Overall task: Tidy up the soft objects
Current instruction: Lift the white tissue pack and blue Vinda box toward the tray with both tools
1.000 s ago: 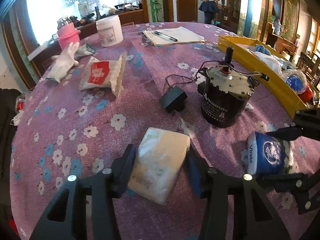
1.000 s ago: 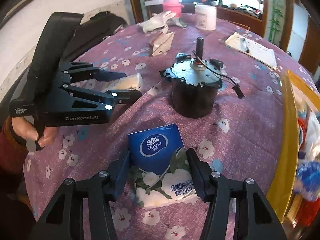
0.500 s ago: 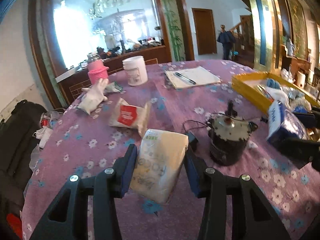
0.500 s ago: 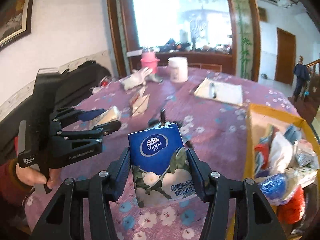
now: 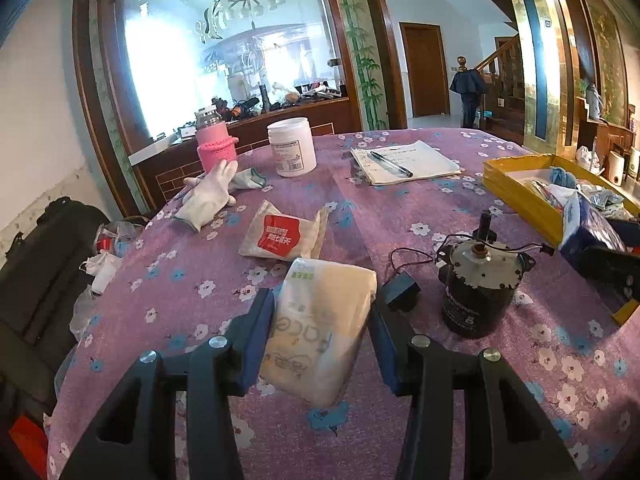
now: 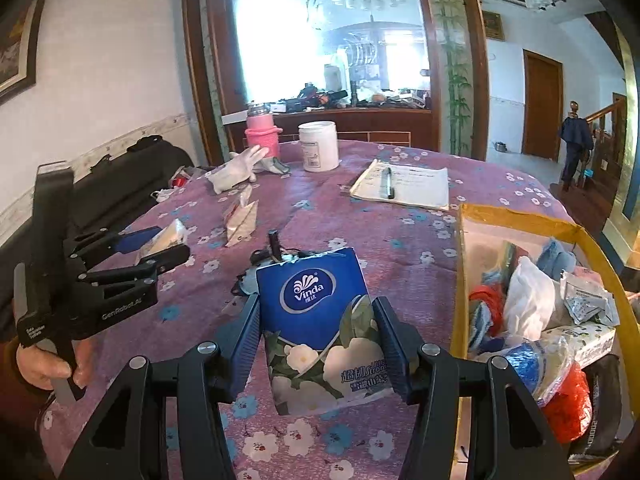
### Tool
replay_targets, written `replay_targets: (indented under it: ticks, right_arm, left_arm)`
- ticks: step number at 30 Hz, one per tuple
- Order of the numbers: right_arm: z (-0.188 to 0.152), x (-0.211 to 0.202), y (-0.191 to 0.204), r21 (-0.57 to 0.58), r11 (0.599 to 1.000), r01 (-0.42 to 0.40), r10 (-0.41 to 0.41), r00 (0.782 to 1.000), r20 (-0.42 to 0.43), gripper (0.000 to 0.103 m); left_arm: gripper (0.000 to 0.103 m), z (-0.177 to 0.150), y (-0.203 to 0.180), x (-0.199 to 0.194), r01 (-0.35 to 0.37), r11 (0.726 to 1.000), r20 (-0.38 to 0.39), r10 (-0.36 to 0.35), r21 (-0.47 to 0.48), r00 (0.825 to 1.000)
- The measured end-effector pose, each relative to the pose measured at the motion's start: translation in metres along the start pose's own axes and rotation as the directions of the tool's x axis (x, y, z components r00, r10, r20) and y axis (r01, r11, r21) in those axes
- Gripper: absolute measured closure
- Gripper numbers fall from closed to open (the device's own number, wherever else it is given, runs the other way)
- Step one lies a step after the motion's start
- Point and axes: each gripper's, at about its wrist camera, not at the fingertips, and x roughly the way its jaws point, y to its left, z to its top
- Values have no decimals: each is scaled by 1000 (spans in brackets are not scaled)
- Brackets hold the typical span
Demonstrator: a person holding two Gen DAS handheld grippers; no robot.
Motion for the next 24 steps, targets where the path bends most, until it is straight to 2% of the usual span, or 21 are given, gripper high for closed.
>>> replay_targets:
  ticks: [14,18,20,24]
  right_arm:
    - [7,-16,-37,112,992,49,-56,997,55,44]
    - [10,-24,-58,155,984,91,-103,992,73,44]
    - [10,-31,-78,212,972,104,-124,989,82,44]
    - [9,-46,-119,310,936,166,-204,975,91,44]
  left_arm:
    - [57,3,-6,-6,-21,1000,21,21,6,1000]
    - [57,15,-5,-14,33,999,17,-33,-23,999]
    - [57,22,-10,-20,63,998,23,-62,-27,998]
    - [57,42,-38,-28,164,986,22,-163,-19,986]
